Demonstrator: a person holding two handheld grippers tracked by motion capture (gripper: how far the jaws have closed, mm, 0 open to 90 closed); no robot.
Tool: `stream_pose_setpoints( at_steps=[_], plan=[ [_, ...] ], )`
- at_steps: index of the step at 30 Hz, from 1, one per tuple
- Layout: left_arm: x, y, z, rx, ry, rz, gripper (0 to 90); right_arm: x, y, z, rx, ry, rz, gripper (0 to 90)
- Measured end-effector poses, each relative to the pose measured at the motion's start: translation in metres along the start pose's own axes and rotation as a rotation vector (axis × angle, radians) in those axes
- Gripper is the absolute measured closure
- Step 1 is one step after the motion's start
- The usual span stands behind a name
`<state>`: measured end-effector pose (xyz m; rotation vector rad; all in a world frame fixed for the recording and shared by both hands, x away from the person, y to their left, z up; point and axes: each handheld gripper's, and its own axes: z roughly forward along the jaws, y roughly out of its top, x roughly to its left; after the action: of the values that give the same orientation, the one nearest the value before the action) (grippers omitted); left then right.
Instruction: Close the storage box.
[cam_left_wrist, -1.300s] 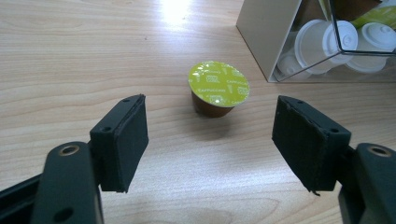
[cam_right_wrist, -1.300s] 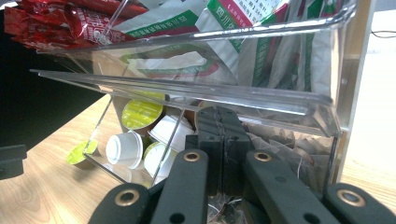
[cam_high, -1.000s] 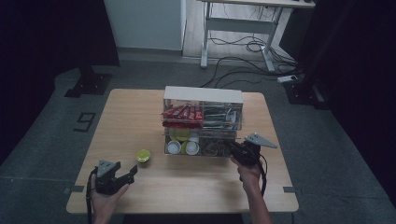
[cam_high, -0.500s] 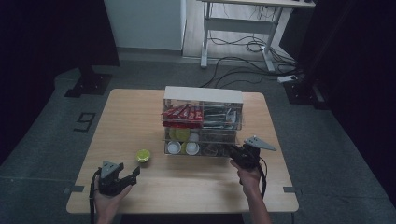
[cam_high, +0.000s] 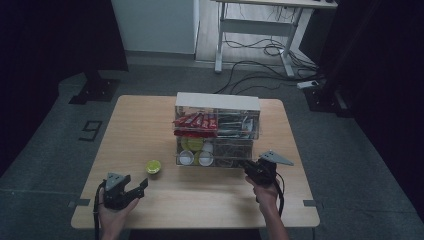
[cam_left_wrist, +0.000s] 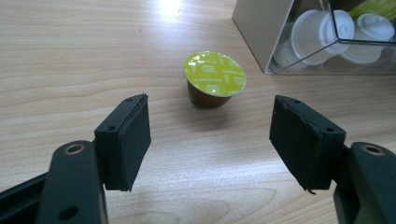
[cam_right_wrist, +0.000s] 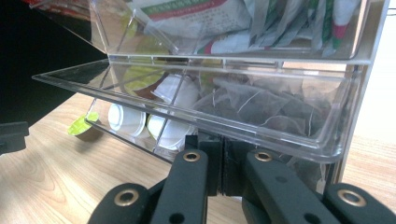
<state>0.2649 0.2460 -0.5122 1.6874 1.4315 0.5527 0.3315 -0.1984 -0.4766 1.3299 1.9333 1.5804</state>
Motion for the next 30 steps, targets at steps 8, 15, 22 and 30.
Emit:
stream_pose_setpoints(
  at_steps=[8,15,22,30],
  plan=[
    [-0.001,0.0,0.001,0.006,-0.004,0.005,29.5,0.004,-0.008,-0.003,0.012,-0.001,-0.002,88.0],
    [0.0,0.0,0.001,0.007,-0.004,0.006,29.5,0.005,-0.016,-0.005,0.029,-0.005,0.001,88.0],
    [0.002,-0.001,0.001,0.015,-0.003,0.004,29.4,0.004,-0.022,-0.005,0.04,-0.012,0.009,87.4],
    [0.001,-0.002,0.003,0.025,-0.005,0.005,29.4,0.004,-0.028,-0.004,0.075,-0.012,0.014,87.3]
  ],
)
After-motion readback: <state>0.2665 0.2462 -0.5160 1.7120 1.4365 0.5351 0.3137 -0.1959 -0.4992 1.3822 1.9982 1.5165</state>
